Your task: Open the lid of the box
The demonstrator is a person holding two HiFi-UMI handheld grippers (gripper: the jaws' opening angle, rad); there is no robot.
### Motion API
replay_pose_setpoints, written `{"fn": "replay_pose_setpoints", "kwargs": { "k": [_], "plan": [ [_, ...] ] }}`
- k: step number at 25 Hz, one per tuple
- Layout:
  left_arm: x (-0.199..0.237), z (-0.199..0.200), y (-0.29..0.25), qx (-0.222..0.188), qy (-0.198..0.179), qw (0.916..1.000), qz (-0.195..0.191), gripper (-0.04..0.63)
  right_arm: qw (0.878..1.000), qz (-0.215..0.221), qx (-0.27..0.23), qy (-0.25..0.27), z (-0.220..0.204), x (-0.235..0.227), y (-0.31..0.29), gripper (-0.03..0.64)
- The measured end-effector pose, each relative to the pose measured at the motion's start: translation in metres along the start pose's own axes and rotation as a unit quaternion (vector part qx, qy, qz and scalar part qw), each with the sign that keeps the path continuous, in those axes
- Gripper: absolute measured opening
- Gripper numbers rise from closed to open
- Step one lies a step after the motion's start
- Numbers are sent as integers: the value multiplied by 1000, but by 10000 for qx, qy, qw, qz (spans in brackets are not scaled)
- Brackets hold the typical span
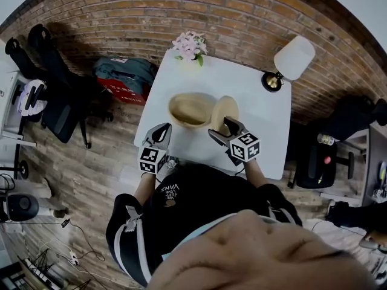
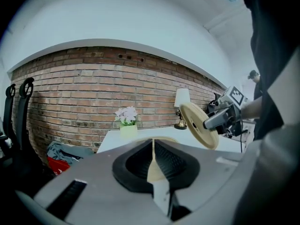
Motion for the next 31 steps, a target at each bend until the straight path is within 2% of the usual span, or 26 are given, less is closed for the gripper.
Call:
{"fn": "replay_pose_setpoints", "kwargs": {
  "k": [20,31],
  "plan": [
    [-34,-14,10,-60,275,9988,392,14,9998,169,124,67,-28,-3,20,337],
    [-42,-13,1,-68,372,9984,411,12,9995,244,168,91,-30,-8,19,337]
  ]
}}
Point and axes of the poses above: the fingertips, and each gripper's own axes: y backward along the fingers, x to its left, z out of its top, the point moved 1 cm from there along y, backward along the fingers, and after that the axes turned 6 degrees about x, right-handed, at the moved point
